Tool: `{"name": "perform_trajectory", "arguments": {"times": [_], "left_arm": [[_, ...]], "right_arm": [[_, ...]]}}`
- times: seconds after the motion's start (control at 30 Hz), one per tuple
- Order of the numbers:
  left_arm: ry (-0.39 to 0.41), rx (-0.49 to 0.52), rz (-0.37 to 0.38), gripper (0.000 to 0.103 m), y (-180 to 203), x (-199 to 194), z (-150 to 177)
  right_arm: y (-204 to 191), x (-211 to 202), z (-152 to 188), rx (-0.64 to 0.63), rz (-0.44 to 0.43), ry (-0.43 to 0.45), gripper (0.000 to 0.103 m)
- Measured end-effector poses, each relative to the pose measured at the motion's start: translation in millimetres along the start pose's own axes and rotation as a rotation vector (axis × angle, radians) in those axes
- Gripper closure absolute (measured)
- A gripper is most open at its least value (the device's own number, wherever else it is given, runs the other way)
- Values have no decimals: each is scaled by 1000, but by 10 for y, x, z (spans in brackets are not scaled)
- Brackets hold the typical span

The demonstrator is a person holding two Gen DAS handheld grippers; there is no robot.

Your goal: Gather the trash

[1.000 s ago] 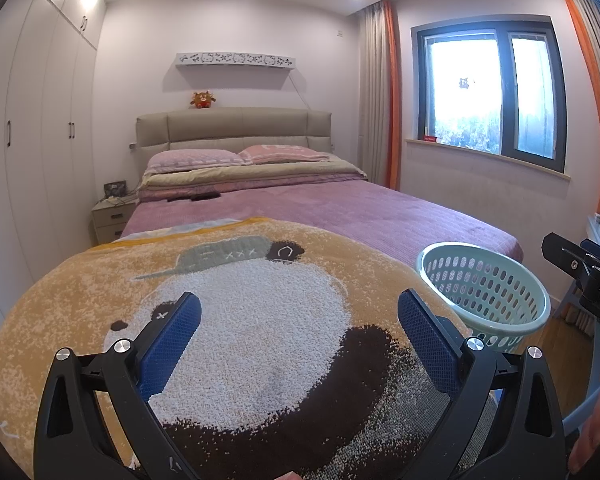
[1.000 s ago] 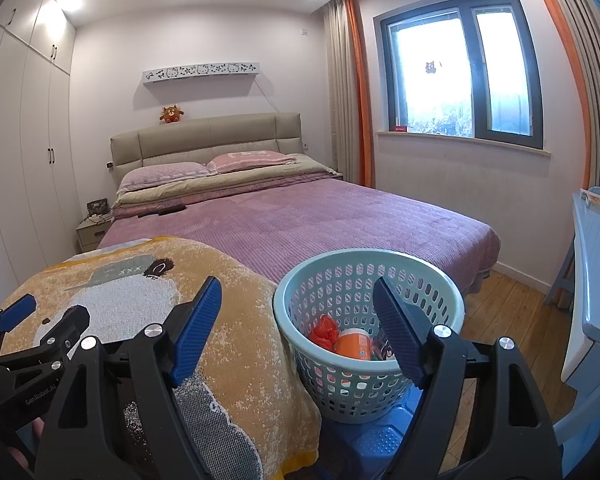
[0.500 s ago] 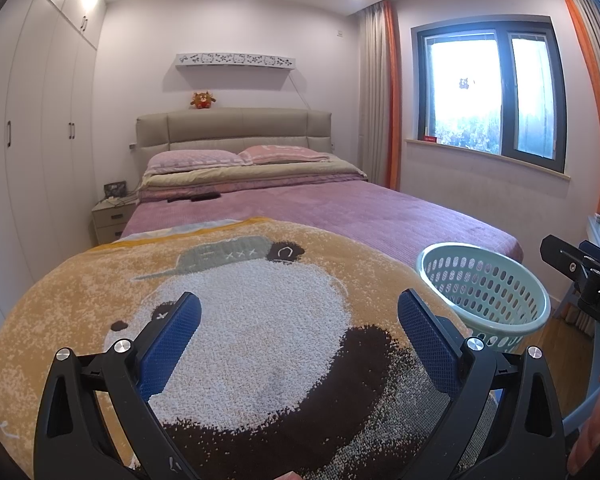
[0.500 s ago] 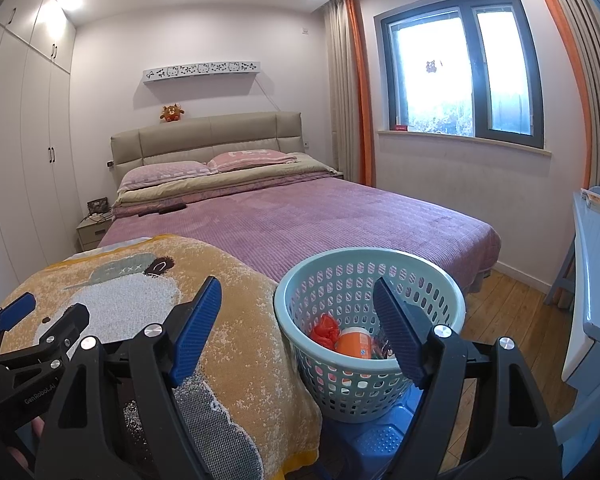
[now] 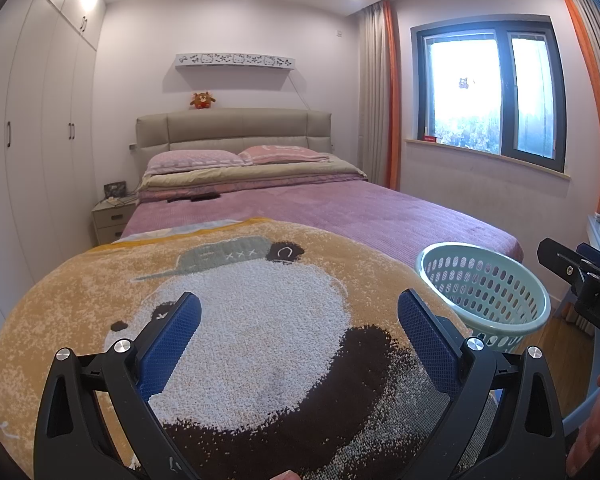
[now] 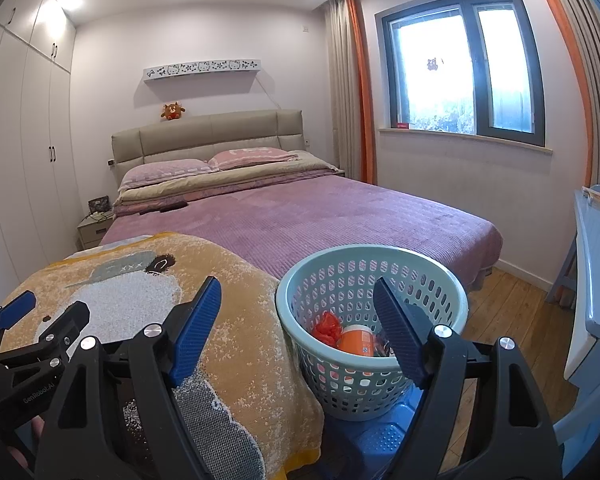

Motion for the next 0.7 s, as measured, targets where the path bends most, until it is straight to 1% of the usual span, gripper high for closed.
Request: {"name": "perform_trajectory", "arguments": {"times": [0.7], "left_arm": [[15,14,-7,7,18,-36,-2]], "right_arm": [[-2,7,-4,-6,-1,-5,28]]}}
Point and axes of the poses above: each gripper's, at about its wrist camera, not at the fingertips, and x roughly the way its jaws point, y to its right, z to its underside, the point moved 4 cm from there along x, roughly the way its jaws point, and after that the axes turned 13 degrees about -z, right-handed, at the moved point
